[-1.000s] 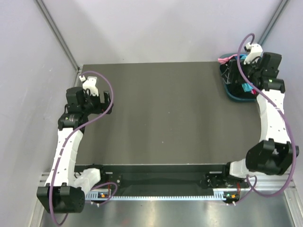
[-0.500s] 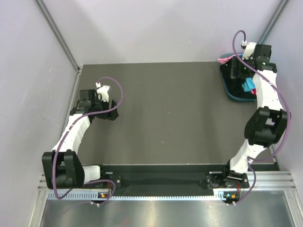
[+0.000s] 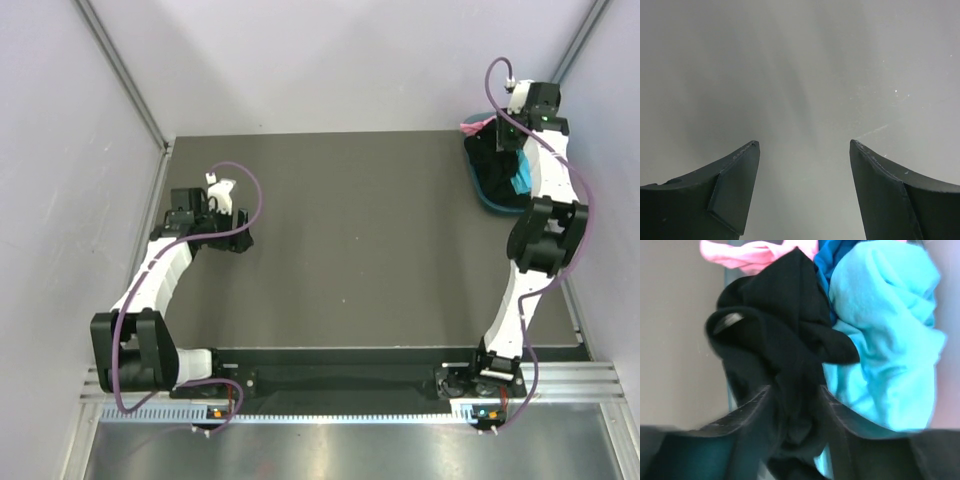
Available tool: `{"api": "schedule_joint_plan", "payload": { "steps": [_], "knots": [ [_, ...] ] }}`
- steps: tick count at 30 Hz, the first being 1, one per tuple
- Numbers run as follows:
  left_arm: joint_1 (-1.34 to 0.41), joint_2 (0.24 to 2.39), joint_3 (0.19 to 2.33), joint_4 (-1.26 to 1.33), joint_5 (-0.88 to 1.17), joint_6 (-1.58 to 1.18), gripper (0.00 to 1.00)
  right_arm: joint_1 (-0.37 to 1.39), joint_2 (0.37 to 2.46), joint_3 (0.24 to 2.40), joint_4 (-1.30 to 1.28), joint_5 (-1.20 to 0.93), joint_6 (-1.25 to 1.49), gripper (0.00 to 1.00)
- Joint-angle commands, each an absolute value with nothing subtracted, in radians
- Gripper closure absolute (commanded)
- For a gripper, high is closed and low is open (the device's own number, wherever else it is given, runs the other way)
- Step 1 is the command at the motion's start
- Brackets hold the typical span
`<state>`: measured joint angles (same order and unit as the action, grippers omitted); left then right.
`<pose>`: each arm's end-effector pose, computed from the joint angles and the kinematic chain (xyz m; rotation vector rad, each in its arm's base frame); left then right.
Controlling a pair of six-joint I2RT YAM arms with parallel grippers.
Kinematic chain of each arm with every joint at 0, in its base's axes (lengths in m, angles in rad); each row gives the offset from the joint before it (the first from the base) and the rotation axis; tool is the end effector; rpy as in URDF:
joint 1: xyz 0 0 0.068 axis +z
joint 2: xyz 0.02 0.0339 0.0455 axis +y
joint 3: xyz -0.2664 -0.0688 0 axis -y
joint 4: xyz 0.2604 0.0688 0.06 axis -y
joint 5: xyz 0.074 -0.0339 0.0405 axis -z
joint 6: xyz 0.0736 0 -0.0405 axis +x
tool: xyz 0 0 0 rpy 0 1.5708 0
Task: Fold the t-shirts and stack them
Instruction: Grab the tshirt from the pile, then move the tshirt to the center of the board
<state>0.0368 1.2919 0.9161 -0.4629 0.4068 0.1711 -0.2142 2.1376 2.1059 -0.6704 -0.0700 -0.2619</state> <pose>0.3064 -0.0179 0.2245 0.3428 2.3305 -0.3883 0.5266 -0.1093 0.2948 -0.0912 2.2748 -0.1716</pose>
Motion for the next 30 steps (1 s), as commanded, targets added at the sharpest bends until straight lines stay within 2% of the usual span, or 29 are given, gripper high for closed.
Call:
{"api": "schedule_joint_plan", "payload": {
  "steps": [1, 3, 4, 8, 9, 15, 20, 27, 30],
  "knots": [
    [0.04, 1.316, 0.916, -0.417, 0.426, 0.178, 0.23, -0.225, 2.187, 2.198, -0.626, -0.031, -0.25, 0.64],
    [0.04, 1.325, 0.91, -0.42, 0.436, 0.172, 0.24, -0.225, 2.201, 2.229, -0.623, -0.031, -0.255, 0.8],
    [0.04, 1.33, 0.908, -0.422, 0.436, 0.176, 0.24, -0.224, 2.201, 2.23, -0.621, -0.031, -0.258, 1.0],
    [0.04, 1.324, 0.907, -0.433, 0.413, 0.184, 0.25, -0.224, 2.1, 2.163, -0.525, -0.028, -0.279, 1.0],
    [0.04, 1.312, 0.905, -0.428, 0.41, 0.186, 0.25, -0.224, 2.061, 2.087, -0.485, -0.026, -0.285, 1.0],
    [0.04, 1.237, 0.871, -0.413, 0.382, 0.195, 0.25, -0.184, 1.692, 1.827, -0.249, -0.136, -0.492, 1.0],
    [0.04, 1.137, 0.792, -0.313, 0.357, 0.172, 0.22, -0.068, 1.467, 1.726, -0.258, -0.16, -0.756, 1.0],
    [0.04, 1.097, 0.77, -0.282, 0.331, 0.198, 0.23, 0.133, 1.261, 1.678, -0.271, -0.158, -0.857, 1.0],
    [0.04, 1.114, 0.773, -0.296, 0.339, 0.204, 0.24, 0.222, 1.249, 1.756, -0.346, -0.153, -0.842, 1.0]
  ]
}}
